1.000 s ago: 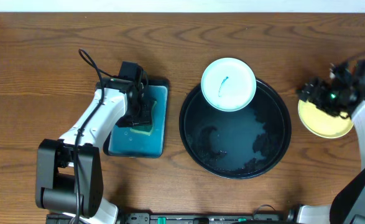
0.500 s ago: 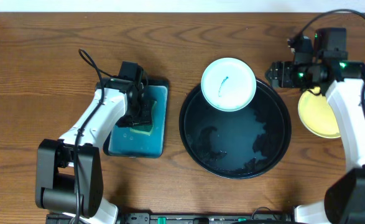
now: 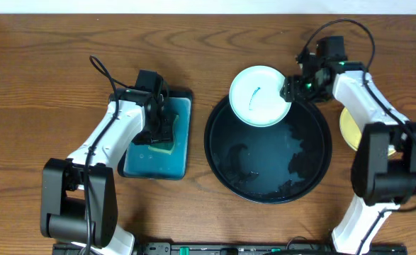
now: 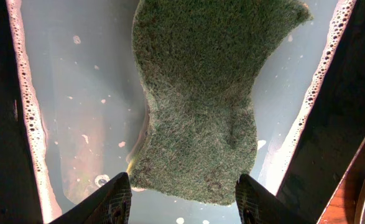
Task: Clean dirty plates on tray and stack at the side
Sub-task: 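Grasp the mint plate rim with the right gripper and pull it to tray center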
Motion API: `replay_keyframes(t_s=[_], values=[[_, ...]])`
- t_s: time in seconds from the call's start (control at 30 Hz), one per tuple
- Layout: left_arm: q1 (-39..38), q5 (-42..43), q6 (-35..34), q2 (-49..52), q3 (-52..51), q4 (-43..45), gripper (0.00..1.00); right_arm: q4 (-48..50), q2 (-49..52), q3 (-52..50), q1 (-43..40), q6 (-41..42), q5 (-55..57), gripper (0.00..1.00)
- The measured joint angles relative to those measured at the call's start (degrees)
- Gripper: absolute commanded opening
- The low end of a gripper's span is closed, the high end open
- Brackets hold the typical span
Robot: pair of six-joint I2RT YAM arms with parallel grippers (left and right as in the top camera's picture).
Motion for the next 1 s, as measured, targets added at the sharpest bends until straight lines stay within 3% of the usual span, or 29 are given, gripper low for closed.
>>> replay_keyframes(t_s=[0.2,0.4,0.63,1.0], values=[[0.00,0.00,0.00,0.00,0.00,0.00,0.56,3.34,3.28,-0.02,0.31,2.86,-0.04,0.27],[0.00,0.00,0.00,0.00,0.00,0.00,0.56,3.65,3.28,0.00,0.28,3.89,0.22,0.06],[0.00,0.00,0.00,0.00,0.00,0.00,0.56,-0.42,3.28,0.09,0.28,4.22,0.13,0.01],[0.00,0.00,0.00,0.00,-0.02,0.02,0.56,-19.47,3.26,0.24,0.28,4.50,-0.50,0.01]])
